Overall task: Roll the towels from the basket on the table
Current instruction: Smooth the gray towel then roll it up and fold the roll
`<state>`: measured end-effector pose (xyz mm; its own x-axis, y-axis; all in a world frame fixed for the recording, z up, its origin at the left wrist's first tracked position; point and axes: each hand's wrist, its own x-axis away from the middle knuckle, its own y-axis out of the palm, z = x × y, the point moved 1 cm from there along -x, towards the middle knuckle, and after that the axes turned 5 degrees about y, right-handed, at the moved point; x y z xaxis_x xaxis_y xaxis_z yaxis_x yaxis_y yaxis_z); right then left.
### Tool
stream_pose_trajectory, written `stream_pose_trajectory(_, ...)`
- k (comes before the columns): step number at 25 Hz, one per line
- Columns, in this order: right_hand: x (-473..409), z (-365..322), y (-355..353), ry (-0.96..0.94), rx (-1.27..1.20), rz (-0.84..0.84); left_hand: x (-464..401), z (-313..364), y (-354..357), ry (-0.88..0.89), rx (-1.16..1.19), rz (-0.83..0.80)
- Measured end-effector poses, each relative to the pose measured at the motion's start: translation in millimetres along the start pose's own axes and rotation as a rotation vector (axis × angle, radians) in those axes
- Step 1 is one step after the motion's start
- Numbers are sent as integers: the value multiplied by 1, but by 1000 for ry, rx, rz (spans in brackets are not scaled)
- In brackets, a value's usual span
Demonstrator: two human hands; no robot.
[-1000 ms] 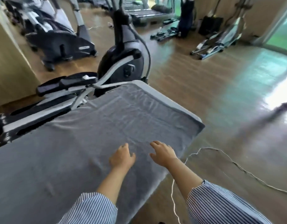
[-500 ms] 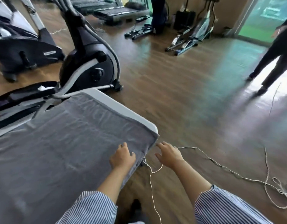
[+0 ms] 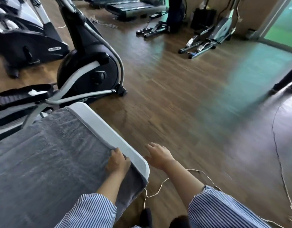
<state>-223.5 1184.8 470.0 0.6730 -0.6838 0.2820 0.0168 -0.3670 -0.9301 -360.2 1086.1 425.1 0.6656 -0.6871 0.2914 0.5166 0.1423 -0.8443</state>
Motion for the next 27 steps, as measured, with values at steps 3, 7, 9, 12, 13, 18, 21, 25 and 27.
stream_pose_trajectory(3,-25,-2,-7,-62,18,-29,-10,1,-1,-47,44,31)
stream_pose_trajectory(7,-66,-6,-11,-168,56,-82,-25,2,0,-178,112,104)
stream_pose_trajectory(9,-86,-9,-12,-240,100,-113,-34,1,5,-241,113,154)
stream_pose_trajectory(12,-124,-14,-14,-379,124,-154,-55,2,11,-428,117,220)
stream_pose_trajectory(13,-136,-14,-15,-429,139,-166,-60,2,13,-499,110,242)
stream_pose_trajectory(18,-201,-5,-32,-698,195,-216,-78,17,24,-732,116,500)
stream_pose_trajectory(21,-236,-10,-41,-826,234,-203,-80,21,32,-722,46,570)
stream_pose_trajectory(25,-272,-44,-48,-954,278,-262,-75,20,43,-657,-92,620)
stream_pose_trajectory(27,-291,-68,-49,-1018,303,-279,-79,16,43,-661,-154,677)
